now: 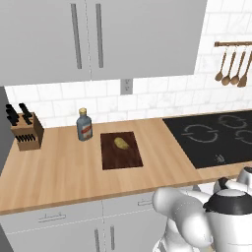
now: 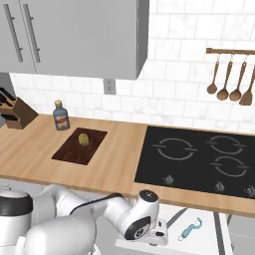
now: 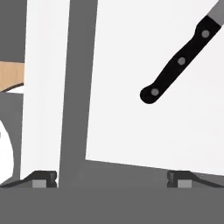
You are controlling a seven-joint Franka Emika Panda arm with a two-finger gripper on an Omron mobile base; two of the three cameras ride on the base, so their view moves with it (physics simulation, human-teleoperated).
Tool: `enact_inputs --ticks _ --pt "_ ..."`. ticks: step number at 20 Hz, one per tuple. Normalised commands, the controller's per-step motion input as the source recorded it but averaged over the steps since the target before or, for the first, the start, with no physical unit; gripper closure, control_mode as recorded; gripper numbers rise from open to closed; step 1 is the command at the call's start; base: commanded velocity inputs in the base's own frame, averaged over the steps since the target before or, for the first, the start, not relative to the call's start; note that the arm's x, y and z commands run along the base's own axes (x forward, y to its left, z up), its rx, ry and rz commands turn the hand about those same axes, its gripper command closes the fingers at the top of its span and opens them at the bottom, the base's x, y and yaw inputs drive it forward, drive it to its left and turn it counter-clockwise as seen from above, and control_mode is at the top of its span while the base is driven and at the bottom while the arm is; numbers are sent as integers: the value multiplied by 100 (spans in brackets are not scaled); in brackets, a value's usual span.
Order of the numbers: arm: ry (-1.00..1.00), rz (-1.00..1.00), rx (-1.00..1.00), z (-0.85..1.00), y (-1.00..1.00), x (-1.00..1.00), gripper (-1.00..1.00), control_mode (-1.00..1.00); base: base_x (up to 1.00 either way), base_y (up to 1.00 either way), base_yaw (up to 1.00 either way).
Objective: Place the appropriate cutting tool for cutting the potato skin on the cutting board.
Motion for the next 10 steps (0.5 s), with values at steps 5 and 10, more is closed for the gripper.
enact_inputs --ticks 5,10 --pt "2 5 0 -33 19 -17 -100 -100 0 0 0" --pt "0 5 0 -18 12 -30 -100 -100 0 0 0"
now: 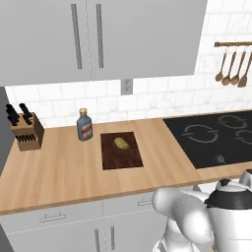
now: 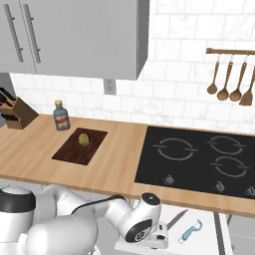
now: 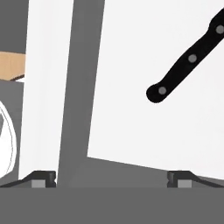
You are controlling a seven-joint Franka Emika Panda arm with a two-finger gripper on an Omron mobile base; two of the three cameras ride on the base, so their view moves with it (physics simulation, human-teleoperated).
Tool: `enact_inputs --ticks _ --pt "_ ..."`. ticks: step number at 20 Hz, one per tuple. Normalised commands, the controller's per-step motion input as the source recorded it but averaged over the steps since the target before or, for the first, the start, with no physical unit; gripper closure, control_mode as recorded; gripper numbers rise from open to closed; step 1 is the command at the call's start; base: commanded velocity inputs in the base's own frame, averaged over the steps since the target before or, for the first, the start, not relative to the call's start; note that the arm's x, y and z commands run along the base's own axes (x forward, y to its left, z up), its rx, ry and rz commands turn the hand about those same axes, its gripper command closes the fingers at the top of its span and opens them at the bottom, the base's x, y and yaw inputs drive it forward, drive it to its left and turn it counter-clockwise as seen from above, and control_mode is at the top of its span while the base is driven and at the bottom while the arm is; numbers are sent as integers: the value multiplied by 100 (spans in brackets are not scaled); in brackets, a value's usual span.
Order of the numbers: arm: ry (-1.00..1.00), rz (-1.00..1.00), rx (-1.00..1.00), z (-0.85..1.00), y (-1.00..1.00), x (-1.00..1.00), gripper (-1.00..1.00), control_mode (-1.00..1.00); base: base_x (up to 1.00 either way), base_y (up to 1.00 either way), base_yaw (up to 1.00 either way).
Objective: Place the appropriate cutting tool for cutting the potato skin on the cutting board.
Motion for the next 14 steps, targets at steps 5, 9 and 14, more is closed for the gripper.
enact_inputs --ticks 5,9,14 --pt "1 2 0 -22 14 -72 -100 -100 0 0 0" --pt "1 1 0 -25 17 -75 -100 -100 0 0 0" --pt "0 1 0 -16 9 -45 -100 -100 0 0 0"
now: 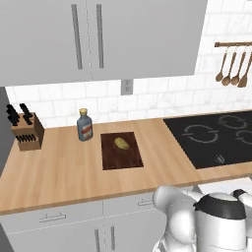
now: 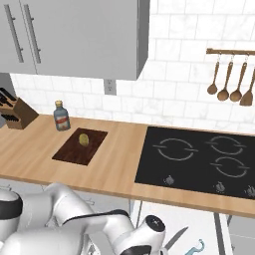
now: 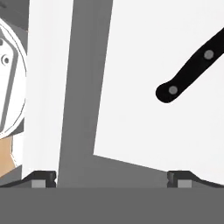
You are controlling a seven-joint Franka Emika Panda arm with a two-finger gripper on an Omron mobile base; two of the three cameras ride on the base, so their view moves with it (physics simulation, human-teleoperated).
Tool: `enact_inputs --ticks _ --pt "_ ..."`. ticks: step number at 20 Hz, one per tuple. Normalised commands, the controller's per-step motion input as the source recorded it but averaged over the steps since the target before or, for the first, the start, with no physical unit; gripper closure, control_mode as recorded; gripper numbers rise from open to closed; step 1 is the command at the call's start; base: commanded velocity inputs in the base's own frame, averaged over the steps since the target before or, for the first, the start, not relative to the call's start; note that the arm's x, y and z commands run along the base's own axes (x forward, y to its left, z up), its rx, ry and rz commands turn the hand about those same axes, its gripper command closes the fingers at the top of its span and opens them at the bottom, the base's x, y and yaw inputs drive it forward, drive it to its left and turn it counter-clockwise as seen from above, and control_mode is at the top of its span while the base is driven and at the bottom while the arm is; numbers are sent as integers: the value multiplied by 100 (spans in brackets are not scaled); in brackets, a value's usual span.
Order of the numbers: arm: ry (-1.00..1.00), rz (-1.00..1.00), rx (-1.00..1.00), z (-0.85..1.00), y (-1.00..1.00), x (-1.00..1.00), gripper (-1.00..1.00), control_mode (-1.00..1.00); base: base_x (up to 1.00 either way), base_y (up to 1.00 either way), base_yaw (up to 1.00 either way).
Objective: Place the appropriate cutting tool for cutting the potato skin on the cutting board.
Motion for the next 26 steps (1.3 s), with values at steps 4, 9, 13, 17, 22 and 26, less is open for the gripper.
enact_inputs --ticks 4,9,13,17,22,26 --pt "-6 0 0 52 -15 32 -100 -100 0 0 0" --pt "-8 0 0 64 -67 5 -100 -100 0 0 0" --pt "-7 -3 0 23 -100 0 -100 -100 0 0 0" --pt "-10 -10 4 0 -100 29 -100 -100 0 0 0" --pt "-5 -25 8 17 -96 70 -100 -100 0 0 0" --pt "0 -34 12 24 -51 64 -100 -100 0 0 0"
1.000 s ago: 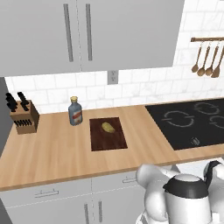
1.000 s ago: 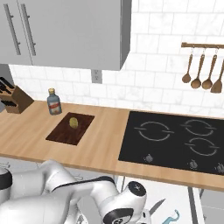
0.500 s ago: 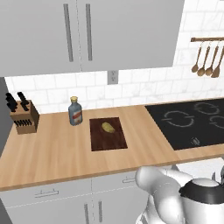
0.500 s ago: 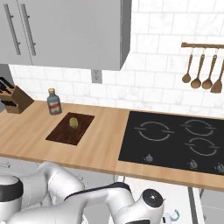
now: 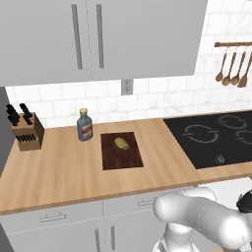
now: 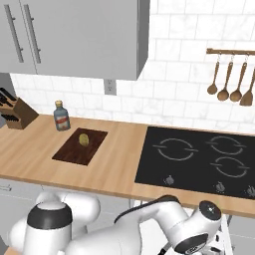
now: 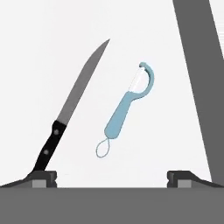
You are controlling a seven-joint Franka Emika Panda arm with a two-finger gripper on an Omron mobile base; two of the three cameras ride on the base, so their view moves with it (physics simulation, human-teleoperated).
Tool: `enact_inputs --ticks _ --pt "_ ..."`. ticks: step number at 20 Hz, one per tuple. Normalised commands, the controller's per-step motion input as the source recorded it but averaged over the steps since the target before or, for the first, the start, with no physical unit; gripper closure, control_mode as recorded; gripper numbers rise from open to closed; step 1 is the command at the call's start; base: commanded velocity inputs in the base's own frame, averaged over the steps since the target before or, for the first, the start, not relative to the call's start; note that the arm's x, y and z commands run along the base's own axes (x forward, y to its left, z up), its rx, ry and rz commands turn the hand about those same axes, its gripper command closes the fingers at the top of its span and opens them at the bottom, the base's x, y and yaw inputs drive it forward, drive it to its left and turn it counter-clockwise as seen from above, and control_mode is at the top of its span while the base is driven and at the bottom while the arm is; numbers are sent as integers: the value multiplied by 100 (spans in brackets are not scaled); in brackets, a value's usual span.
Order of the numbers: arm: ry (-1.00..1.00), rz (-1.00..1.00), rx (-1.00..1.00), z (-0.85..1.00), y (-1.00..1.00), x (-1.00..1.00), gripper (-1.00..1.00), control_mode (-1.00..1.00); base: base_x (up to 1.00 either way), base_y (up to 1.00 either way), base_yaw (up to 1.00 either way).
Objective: Place the appropriate cutting tool for cutting the potato skin on the cutting board.
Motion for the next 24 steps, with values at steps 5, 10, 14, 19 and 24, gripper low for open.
enact_inputs --ticks 5,10,14,19,24 --pt "0 -21 13 -8 -9 35 -100 -100 0 0 0" --pt "0 -14 9 -45 1 1 -100 -100 0 0 0" --pt "0 -17 2 -42 5 0 -100 -100 0 0 0" --pt "0 -15 -1 -19 8 4 -100 -100 0 0 0" --pt "0 -11 -2 -34 6 11 -100 -100 0 0 0"
